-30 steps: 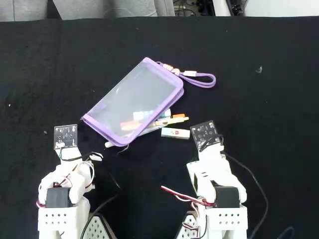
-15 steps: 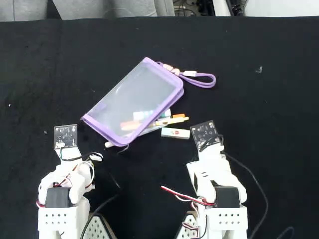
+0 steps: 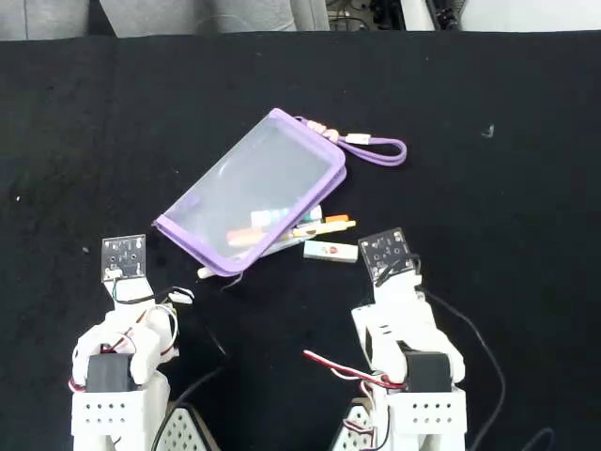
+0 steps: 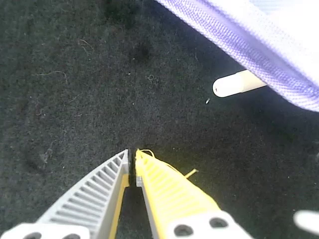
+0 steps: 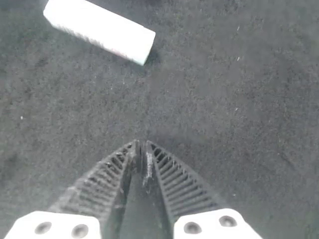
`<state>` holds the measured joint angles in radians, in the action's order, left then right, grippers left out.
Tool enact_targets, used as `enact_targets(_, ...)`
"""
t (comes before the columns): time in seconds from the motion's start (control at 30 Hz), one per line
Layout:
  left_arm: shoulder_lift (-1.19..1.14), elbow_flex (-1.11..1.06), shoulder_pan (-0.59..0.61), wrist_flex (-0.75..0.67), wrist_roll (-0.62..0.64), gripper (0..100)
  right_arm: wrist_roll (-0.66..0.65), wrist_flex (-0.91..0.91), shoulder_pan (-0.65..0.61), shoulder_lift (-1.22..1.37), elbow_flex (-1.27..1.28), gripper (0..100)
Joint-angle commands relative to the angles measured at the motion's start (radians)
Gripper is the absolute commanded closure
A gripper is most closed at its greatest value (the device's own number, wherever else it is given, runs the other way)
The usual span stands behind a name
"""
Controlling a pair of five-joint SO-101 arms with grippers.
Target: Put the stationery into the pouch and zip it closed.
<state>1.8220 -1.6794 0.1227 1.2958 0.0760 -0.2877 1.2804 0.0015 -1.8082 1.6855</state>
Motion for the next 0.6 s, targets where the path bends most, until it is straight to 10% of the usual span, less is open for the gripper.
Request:
enact_targets(0.0, 0.003, -0.021, 0.005, -0.02, 0.002, 96, -0.002, 0.017, 0.012, -0.064, -0.001, 98.4)
enact_targets(0.57, 0.003, -0.021, 0.005, -0.02, 0.002, 96, -0.129, -0.295, 0.149, -0.056, -0.125, 94.7)
